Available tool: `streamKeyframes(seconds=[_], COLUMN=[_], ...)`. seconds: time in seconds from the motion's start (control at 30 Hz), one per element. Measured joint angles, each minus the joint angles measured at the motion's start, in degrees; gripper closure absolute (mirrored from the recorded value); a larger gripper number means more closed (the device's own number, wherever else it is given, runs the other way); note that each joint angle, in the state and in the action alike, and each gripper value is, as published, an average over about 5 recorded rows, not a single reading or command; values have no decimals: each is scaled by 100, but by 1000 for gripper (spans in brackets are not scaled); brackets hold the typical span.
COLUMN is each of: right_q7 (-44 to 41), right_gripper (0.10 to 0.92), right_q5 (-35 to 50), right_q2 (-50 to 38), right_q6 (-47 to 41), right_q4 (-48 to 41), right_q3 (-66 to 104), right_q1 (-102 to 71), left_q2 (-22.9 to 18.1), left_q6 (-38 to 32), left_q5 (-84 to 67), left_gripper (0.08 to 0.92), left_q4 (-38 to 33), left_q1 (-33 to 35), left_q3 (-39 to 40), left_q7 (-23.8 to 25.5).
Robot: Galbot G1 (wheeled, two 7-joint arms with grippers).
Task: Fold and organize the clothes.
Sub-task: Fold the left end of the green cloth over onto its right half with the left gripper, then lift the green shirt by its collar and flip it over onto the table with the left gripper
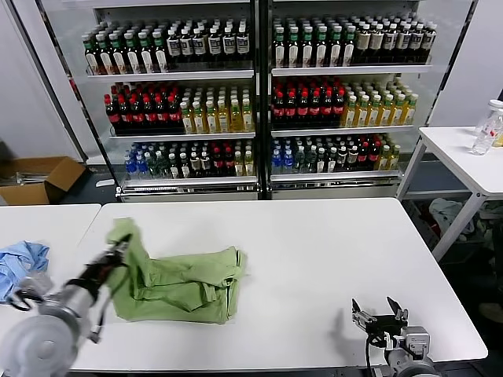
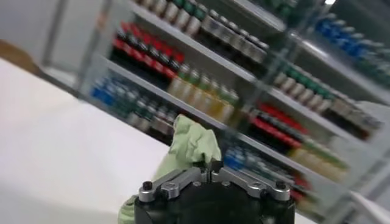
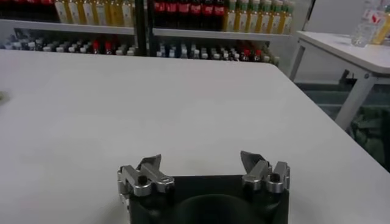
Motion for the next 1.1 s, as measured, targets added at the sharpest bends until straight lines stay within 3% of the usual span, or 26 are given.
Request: streamKeyframes(seconds=[0.3,0.4,0.77,1.1], right_q7=[-21,-23,-22,-20], right_gripper=[203,203,203,203], right_q5=[23,40,98,102], right_q2=[-42,-59,-103,-101], right_q6=[25,26,5,-9], right_q4=[-29,-60,-184,-298], right_q3=[5,-15,-119,-218], right_q1=[52,85,240,402], left_q2=[-636,-738,-840,-565], left_q6=[-31,-31,-180,-376], left_q5=[367,685,2152,3101], left_gripper=[906,860,541,255], left_q4=[43,168,322,455], left_q1=[-329,-458,-628,-212], left_q3=[1442,1843,2505,1955], left_q7=[-154,-140,143,233])
